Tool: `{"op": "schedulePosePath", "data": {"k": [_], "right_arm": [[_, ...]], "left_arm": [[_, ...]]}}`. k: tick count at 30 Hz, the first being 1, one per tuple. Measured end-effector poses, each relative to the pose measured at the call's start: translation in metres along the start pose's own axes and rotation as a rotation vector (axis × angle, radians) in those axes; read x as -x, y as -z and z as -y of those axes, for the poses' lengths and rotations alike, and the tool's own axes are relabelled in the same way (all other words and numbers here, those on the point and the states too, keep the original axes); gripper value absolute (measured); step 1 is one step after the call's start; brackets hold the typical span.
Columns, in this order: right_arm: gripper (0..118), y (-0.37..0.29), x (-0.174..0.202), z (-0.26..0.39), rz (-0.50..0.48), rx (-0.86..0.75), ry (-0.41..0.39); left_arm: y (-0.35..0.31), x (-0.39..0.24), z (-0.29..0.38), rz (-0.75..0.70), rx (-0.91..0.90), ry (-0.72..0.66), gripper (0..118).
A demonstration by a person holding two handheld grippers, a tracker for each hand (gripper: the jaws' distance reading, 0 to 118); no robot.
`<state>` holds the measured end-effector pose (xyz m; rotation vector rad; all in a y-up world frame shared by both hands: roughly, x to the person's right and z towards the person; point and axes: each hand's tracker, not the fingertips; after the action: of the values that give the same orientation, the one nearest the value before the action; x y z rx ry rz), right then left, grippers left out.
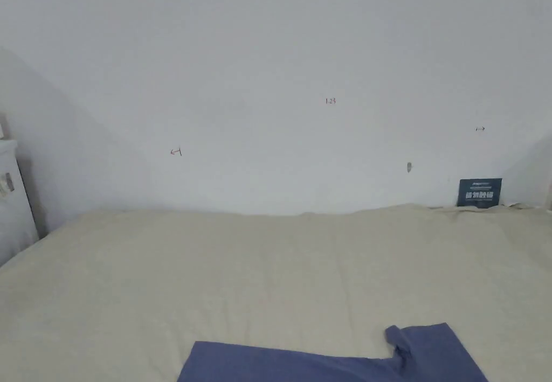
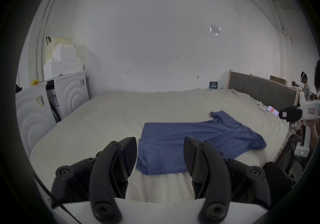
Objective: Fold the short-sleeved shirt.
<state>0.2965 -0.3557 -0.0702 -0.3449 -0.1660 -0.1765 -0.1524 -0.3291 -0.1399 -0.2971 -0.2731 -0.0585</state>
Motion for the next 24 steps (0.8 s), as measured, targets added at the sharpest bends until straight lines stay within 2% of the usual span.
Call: {"op": "schedulePosePath", "data": {"k": [3, 5, 6, 8, 9, 10, 12, 24], "right_arm": [[86, -0.016, 0.022, 0.012, -0.08, 0.01, 0.02], [74, -0.021, 0.031, 0.018, -0.088, 0.014, 0.003], [59, -0.022, 0.035, 0.021, -0.105, 0.017, -0.029], [32, -0.024, 0.04, 0.024, -0.087, 0.031, -0.049], [16, -0.025, 0.042, 0.026, -0.089, 0.036, -0.062], [8, -0.027, 0.043, 0.027, -0.089, 0.037, -0.065], [4, -0.027, 0.042, 0.03, -0.099, 0.04, -0.065], [3, -0.021, 0.041, 0.025, -0.111, 0.052, -0.063]], "left_arm": [[-0.018, -0.021, 0.01, 0.004, -0.02, 0.013, 60], [-0.026, -0.028, 0.018, 0.031, -0.018, -0.006, 54], [-0.028, -0.029, 0.022, 0.04, -0.005, -0.025, 48], [-0.033, -0.03, 0.027, 0.053, 0.011, -0.056, 26], [-0.035, -0.031, 0.03, 0.05, 0.015, -0.064, 19], [-0.036, -0.031, 0.031, 0.042, 0.021, -0.073, 11], [-0.038, -0.03, 0.035, 0.038, 0.03, -0.075, 0], [-0.015, -0.012, 0.026, 0.038, 0.084, -0.111, 0]]}}
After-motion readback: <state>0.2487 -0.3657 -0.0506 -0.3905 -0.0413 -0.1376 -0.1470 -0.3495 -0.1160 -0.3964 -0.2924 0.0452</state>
